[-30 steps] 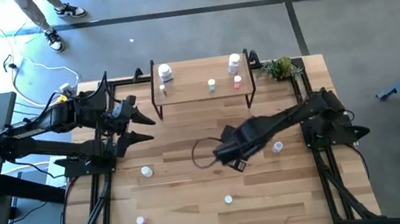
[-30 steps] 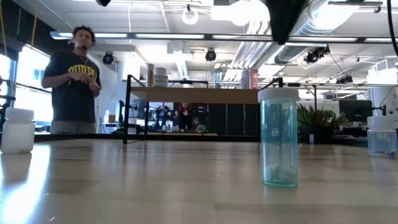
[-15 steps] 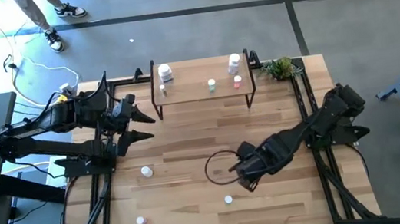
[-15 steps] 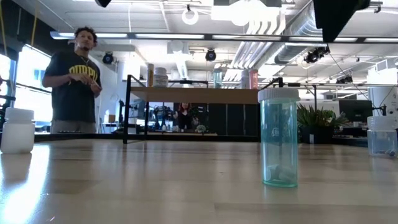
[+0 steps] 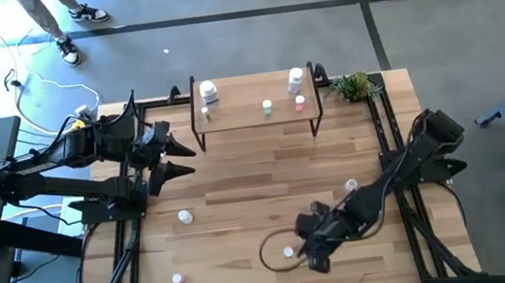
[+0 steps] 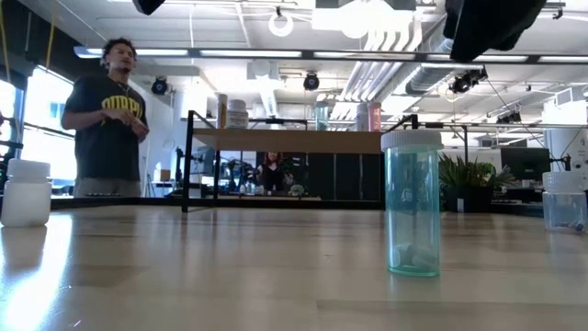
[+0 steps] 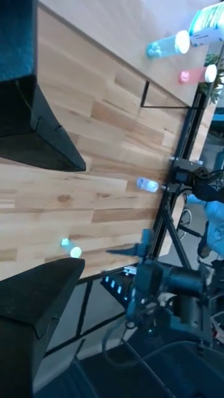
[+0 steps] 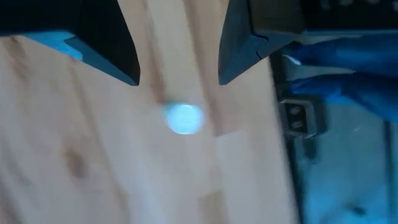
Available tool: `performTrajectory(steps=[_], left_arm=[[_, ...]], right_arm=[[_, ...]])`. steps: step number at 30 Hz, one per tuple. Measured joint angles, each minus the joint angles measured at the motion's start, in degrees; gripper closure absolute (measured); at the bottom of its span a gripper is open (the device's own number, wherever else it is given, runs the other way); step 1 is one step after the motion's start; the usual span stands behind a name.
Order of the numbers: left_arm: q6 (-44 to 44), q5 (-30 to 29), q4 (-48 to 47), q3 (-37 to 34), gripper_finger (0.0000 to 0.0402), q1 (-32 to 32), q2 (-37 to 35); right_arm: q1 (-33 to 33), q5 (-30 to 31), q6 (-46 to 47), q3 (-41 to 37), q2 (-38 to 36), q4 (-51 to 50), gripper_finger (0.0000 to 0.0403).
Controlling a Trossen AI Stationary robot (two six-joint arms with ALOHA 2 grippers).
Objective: Pick and place medicine bottles onto shelf by color
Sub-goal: Put the blue pill bottle on the shelf
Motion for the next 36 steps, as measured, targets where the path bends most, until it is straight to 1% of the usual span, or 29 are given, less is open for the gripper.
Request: performTrajectory(steps=[2, 5, 8, 12, 16, 23, 26, 36], left_arm=[[-0.68, -0.05, 0.0, 0.0, 0.0173, 0.0, 0.0], [-2.09, -0.5, 0.0, 0.0, 0.0173, 0.0, 0.0], [-3.36, -1.75, 0.0, 0.0, 0.0173, 0.0, 0.0], [-4.04, -3.49, 0.0, 0.0, 0.0173, 0.0, 0.0], [-4.97, -3.65, 0.0, 0.0, 0.0173, 0.02, 0.0], [-6.15, -3.64, -0.09, 0.0, 0.0173, 0.02, 0.02], [-6.12, -3.63, -0.24, 0.0, 0.0173, 0.02, 0.02], [-5.51, -4.37, -0.44, 0.0, 0.0173, 0.02, 0.04]], right_arm=[[0.85, 0.92, -2.89, -2.58, 0.0, 5.68, 0.0192], [1.81, 5.98, -6.67, -5.71, 0.02, 13.25, 0.0192], [1.98, 9.32, -9.87, -8.03, 0.02, 17.15, 0.0192], [1.94, 10.13, -12.88, -11.18, 0.15, 24.33, 0.0192], [1.94, 10.3, -16.5, -13.23, 1.44, 31.36, 0.0192], [1.78, 10.41, -20.09, -11.31, 6.47, 31.73, 0.0192], [1.69, 11.32, -20.09, -11.22, 7.95, 31.64, 0.0192], [1.46, 9.81, -19.92, -11.25, 10.35, 31.96, 0.0192]])
